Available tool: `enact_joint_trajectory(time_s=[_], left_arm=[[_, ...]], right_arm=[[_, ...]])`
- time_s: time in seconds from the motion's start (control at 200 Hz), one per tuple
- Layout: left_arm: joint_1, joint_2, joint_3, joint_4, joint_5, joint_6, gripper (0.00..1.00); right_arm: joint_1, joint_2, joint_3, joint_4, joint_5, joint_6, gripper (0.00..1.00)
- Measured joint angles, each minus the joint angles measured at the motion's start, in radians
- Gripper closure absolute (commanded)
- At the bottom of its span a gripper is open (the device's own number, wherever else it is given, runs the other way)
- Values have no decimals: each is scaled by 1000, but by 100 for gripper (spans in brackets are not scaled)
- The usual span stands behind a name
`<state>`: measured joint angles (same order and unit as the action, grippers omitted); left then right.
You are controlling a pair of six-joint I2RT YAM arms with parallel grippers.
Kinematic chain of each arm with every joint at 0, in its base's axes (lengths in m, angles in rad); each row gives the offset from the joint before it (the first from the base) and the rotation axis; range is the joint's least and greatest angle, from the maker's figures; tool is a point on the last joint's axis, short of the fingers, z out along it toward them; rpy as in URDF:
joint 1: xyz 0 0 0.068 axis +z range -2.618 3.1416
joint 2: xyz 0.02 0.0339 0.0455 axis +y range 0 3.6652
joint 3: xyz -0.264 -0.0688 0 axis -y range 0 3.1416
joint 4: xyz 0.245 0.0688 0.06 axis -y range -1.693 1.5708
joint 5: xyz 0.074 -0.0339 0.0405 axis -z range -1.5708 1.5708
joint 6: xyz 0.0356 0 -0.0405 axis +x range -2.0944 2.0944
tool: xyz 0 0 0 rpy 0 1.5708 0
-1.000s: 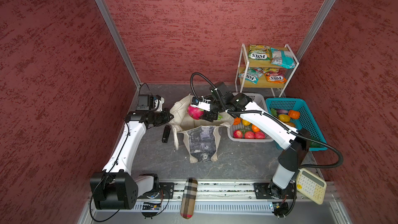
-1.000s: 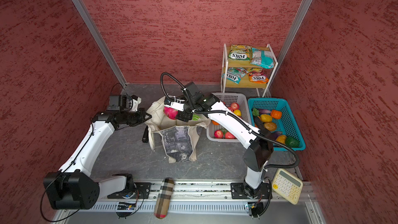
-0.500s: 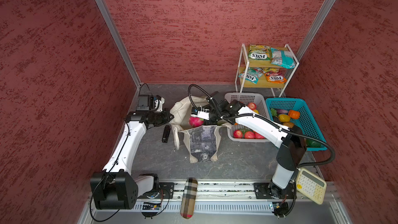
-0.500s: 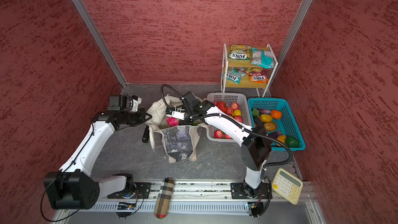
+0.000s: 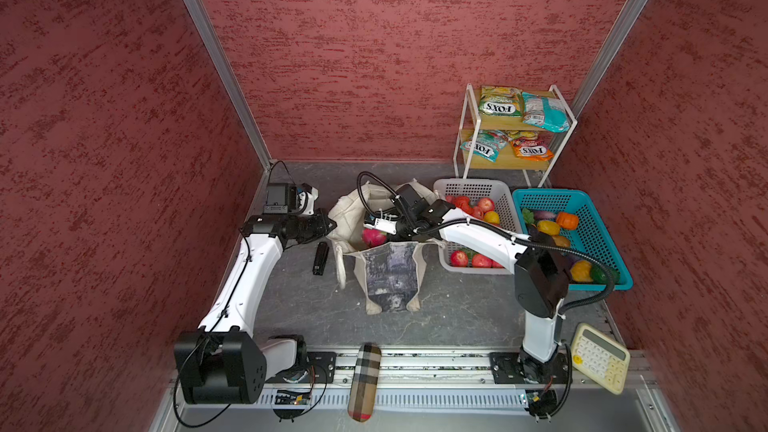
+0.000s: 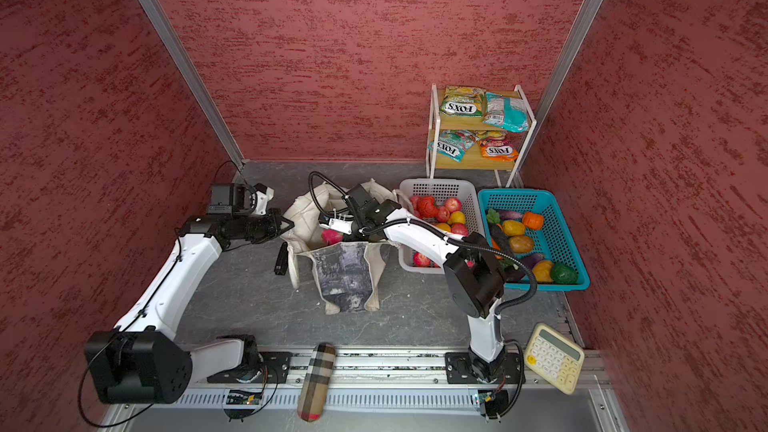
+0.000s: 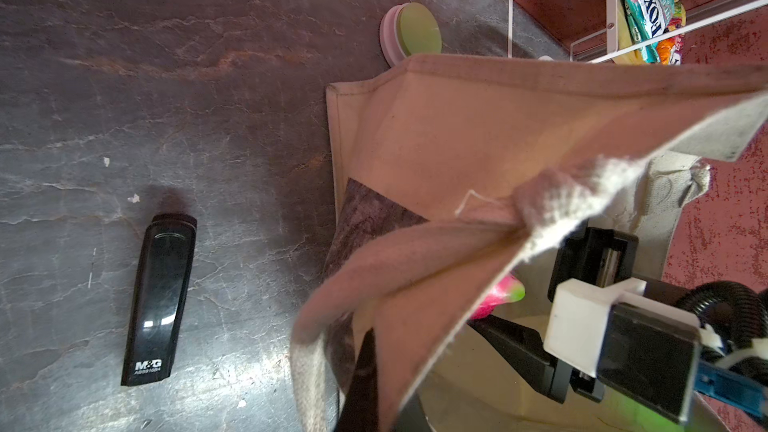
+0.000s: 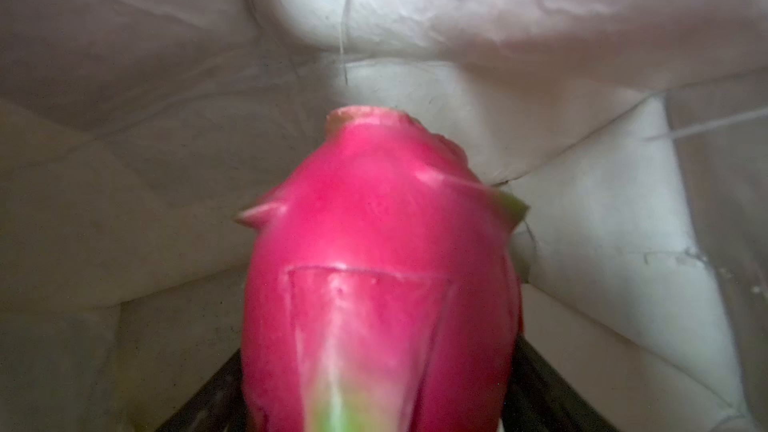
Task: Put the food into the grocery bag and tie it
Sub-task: 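Lower the dragon fruit into the bag and open the right gripper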
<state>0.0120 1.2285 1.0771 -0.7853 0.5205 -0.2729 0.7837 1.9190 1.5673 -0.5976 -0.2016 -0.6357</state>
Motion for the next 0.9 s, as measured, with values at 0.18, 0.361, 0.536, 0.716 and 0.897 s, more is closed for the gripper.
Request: enact_joint_trajectory(time_s=[0.18,0.361,0.536,0.716,0.897], left_arm=[[-2,-4,0,0,-1,0,100],[-2,-6,0,1,-1,0,100],[-4,-6,-1,1,-2,0,100],[-10,-6,-1,1,-6,0,100],[-14,-6,-1,1,-10,0,100]], right_arm=[[0,-5,-13,33,19,27,1],[18,-79,-2,37,80,38,1],[44,-187,87,55,202,122,1],[53,-388,119,146,389,268,5],[7,-593,84,205,626,454,11]])
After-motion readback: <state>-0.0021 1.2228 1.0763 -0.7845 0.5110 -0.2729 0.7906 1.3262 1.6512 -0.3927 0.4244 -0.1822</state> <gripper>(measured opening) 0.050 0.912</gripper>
